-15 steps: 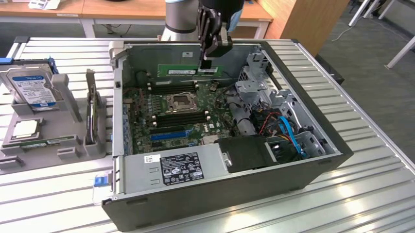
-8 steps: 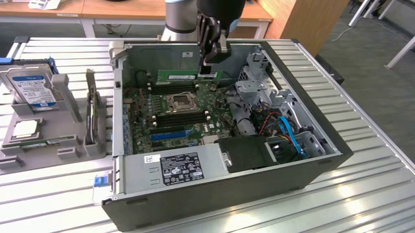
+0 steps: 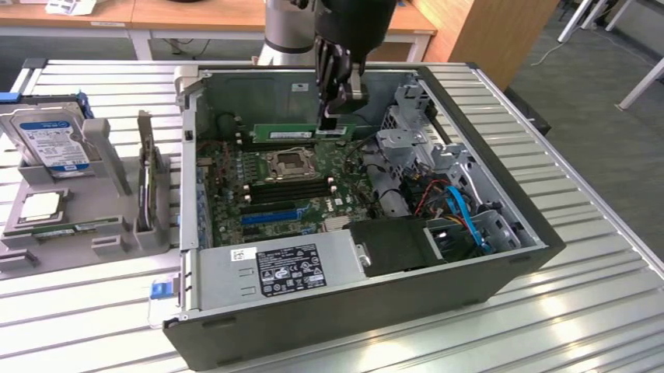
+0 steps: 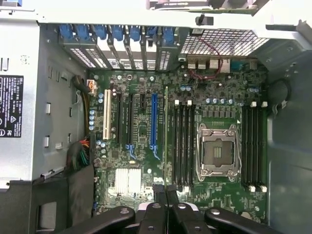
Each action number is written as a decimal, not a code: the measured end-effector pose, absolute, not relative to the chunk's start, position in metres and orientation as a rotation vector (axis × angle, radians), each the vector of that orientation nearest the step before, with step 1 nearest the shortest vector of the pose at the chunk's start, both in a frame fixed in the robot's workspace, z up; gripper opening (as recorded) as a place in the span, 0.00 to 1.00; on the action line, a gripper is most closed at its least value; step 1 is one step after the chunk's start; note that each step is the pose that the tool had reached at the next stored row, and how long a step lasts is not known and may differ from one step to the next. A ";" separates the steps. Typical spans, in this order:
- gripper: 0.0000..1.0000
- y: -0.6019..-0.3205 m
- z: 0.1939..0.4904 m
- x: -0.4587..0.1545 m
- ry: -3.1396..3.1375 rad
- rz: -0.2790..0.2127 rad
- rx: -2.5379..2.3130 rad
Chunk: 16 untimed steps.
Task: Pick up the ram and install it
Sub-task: 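Insert the ram into the slot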
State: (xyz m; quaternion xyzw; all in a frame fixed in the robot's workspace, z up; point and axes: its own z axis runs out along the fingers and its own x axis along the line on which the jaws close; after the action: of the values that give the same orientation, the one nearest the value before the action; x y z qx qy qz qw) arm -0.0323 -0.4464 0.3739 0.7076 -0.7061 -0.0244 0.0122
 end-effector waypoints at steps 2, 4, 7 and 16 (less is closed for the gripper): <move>0.11 -0.448 0.370 -0.032 -2.201 -0.076 2.206; 0.11 -0.449 0.367 -0.032 -2.201 -0.076 2.206; 0.11 -0.451 0.361 -0.032 -2.201 -0.076 2.206; 0.11 -0.457 0.345 -0.032 -2.201 -0.076 2.206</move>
State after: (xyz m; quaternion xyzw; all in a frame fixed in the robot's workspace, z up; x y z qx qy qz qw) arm -0.0323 -0.4566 0.3447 0.7076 -0.7061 -0.0243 0.0122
